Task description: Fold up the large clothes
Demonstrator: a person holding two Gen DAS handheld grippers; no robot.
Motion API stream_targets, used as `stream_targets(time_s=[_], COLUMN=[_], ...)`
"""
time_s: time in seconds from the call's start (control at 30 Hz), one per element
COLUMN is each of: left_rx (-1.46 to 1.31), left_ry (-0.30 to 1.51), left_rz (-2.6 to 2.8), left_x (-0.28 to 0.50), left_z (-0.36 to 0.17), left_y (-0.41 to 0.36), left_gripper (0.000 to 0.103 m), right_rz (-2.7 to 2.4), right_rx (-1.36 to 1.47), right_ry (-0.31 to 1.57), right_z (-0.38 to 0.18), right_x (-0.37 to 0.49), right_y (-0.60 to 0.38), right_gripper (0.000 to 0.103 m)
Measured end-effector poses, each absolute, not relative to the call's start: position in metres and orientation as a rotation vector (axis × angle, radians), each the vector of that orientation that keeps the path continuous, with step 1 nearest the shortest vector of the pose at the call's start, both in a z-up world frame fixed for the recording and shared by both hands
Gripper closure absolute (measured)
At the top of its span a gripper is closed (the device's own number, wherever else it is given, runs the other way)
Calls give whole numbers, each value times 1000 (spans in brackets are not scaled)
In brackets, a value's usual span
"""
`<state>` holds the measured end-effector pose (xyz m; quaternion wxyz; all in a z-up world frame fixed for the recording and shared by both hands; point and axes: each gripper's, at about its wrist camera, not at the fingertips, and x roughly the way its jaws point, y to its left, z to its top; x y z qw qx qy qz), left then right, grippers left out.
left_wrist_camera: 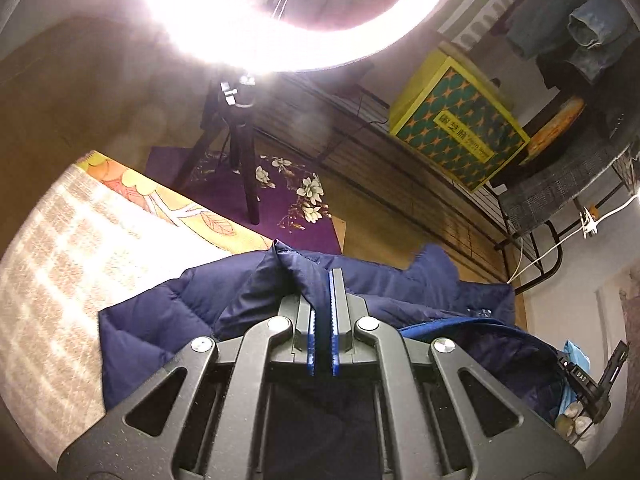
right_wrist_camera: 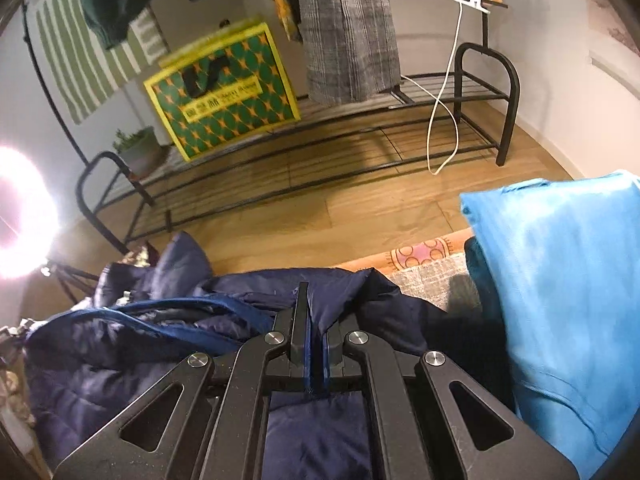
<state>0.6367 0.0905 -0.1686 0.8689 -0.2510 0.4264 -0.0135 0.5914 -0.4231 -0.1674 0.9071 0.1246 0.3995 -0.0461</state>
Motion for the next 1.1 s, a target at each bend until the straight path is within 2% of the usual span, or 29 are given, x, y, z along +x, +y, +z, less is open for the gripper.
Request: stream_targets(time_s=[0.2,0.3,0.37,0.4,0.47,0.5,0.53,0.73,0.93,1.1], left_rx=[-486,-530,-597,-630,-684,-691,-684,-524,-179,-19], left_ry=[899,908,916,908,878,862,848,818,853,876], left_rz=[-27,-50,-73,-87,-115,-115,-112,-142,-101,56], left_x=[649,651,652,650,646,643,641,623,627,648], left_z=[-187,-186,-181,-177,-166,-159,-152,-130,-158,-193], left_y=[81,87,96,101,111,114,116,102,37,26], left_gripper=[100,94,80,76,55,51,48,48,48,48], right_rz=[-112,-84,-51,-39,-27,-23,-28,32,105,16], right_rx=[252,271,301,305,313,315,316,252,30,-122], right_ry=[871,881,878,874,858,834,815,716,719,754], right_z=[-184,-182,-175,-172,-162,-155,-150,-124,-139,-167], right_x=[605,606,604,602,597,592,588,565,575,604], right_y=[-427,-429,-433,-433,-434,-435,-435,-423,-368,-351], right_gripper=[100,96,91,84,69,57,53,53,53,54])
